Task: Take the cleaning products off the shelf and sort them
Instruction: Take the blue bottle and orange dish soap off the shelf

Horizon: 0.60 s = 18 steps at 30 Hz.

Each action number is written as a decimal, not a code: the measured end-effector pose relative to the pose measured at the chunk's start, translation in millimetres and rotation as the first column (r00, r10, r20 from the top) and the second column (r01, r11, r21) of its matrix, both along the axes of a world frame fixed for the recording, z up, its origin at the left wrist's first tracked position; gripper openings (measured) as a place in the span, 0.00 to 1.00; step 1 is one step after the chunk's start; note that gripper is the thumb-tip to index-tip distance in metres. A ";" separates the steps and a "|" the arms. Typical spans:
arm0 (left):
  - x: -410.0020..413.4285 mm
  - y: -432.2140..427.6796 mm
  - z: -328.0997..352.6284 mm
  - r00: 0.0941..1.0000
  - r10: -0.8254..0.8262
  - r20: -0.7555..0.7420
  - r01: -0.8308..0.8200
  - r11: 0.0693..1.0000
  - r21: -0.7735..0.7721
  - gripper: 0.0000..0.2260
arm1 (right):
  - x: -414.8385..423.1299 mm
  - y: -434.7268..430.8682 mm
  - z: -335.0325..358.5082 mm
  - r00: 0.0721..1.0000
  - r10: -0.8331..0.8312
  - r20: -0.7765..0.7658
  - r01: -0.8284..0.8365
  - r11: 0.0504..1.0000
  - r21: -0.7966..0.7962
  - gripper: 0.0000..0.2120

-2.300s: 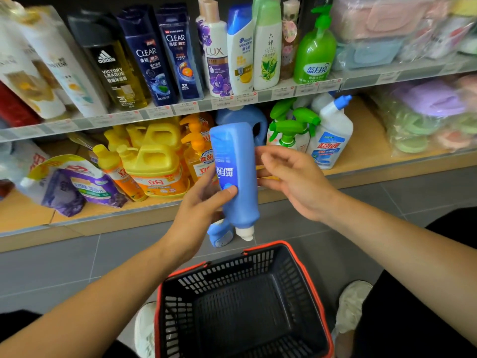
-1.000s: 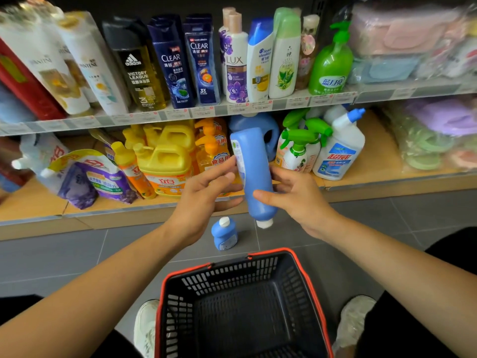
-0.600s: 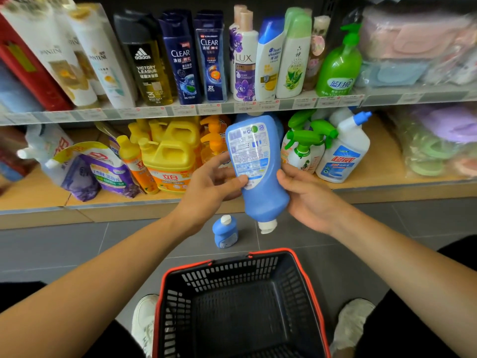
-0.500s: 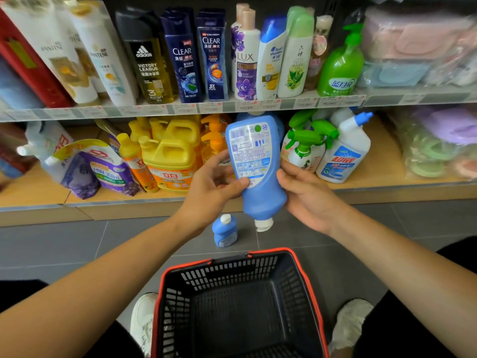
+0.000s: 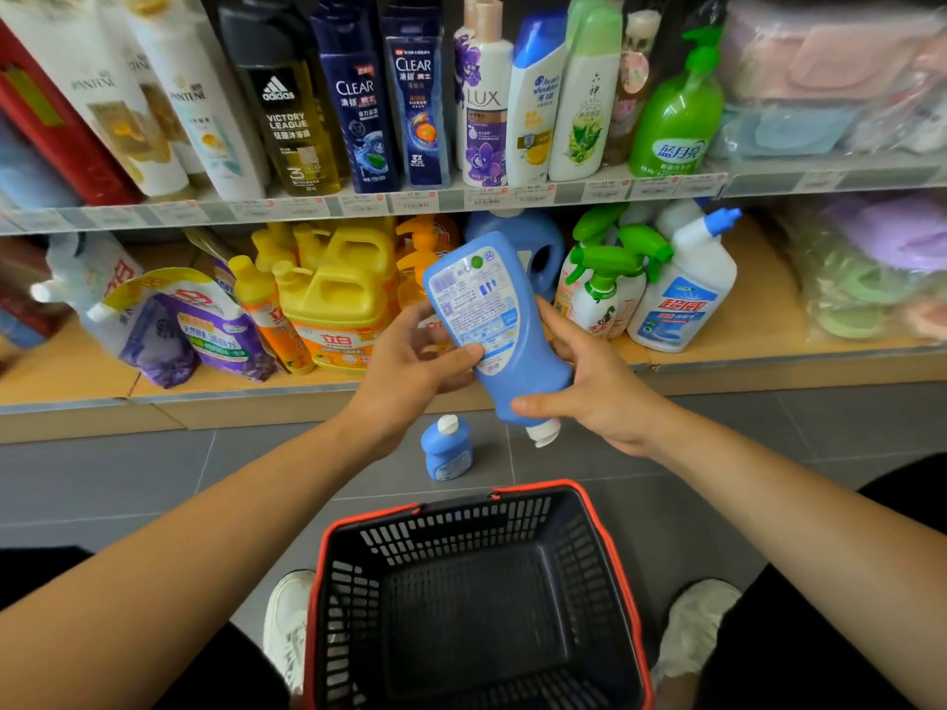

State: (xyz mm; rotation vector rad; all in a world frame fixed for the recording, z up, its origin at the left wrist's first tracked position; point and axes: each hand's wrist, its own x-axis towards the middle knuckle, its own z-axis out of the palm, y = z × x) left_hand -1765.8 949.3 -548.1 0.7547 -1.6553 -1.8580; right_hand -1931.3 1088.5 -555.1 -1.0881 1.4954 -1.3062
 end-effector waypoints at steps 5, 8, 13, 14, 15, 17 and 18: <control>14.1 -34.5 3.3 0.989 -0.052 0.139 0.087 0.960 -0.265 0.39 | -18.6 5.4 0.9 0.970 -0.132 -0.202 0.136 0.991 0.007 0.36; 20.4 -44.6 -8.2 0.957 -0.169 0.236 0.230 0.937 -0.262 0.35 | -25.5 5.9 6.8 0.947 -0.203 -0.250 0.201 0.979 -0.035 0.30; 13.9 -35.1 -37.8 0.900 -0.265 0.347 0.335 0.929 -0.159 0.25 | -40.3 2.2 17.8 0.927 -0.338 -0.163 0.316 0.937 -0.148 0.26; 11.5 -30.6 -45.4 0.872 -0.326 0.364 0.396 0.908 -0.136 0.20 | -43.0 0.6 18.2 0.928 -0.342 -0.145 0.318 0.934 -0.165 0.25; 9.7 -26.3 -51.6 0.840 -0.388 0.380 0.459 0.881 -0.115 0.16 | -44.9 -1.0 17.2 0.932 -0.334 -0.141 0.309 0.935 -0.174 0.24; 7.1 -25.2 -58.1 0.773 -0.461 0.436 0.550 0.830 -0.097 0.16 | -46.8 -3.9 12.2 0.934 -0.313 -0.170 0.287 0.944 -0.164 0.24; 5.4 -29.3 -59.1 0.748 -0.461 0.477 0.568 0.817 -0.101 0.18 | -47.8 -6.0 8.0 0.931 -0.307 -0.197 0.281 0.948 -0.149 0.24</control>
